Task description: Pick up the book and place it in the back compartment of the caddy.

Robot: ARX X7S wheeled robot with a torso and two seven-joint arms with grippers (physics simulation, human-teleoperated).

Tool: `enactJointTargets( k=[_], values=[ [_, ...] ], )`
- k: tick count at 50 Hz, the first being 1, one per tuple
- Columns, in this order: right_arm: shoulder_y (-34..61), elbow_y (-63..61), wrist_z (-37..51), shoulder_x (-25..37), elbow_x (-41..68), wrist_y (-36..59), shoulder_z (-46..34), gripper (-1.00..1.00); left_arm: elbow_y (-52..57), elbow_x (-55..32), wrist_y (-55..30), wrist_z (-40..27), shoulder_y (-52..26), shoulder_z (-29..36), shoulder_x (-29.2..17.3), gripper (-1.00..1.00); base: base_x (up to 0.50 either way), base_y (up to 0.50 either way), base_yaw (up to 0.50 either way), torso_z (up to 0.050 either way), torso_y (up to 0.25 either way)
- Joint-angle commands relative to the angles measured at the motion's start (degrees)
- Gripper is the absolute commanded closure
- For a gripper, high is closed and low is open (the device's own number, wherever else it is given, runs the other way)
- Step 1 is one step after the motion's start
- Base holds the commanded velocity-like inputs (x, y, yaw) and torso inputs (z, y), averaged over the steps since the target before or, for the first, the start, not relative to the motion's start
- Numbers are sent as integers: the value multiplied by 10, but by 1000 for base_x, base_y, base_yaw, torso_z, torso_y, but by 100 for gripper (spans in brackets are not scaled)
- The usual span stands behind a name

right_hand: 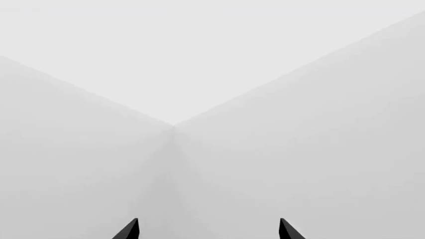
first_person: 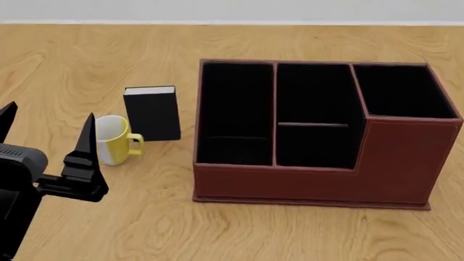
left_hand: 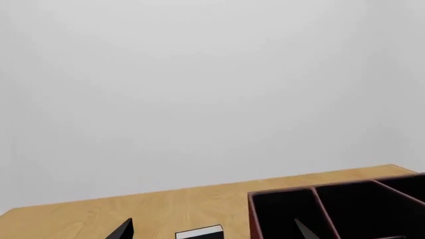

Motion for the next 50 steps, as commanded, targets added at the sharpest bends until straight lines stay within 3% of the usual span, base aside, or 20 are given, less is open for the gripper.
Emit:
enactJointTargets(
  k=[1,50],
  values=[
    [-9,0,4,4,1,-6,4,-100,1,-3,2,-2,1,-1,-2,-100,344,0,0,0,10],
    [-34,2,7,10,5,-18,25,-100,2,-12,7,-11,0,1,-10,-100,344,0,0,0,1]
  ],
)
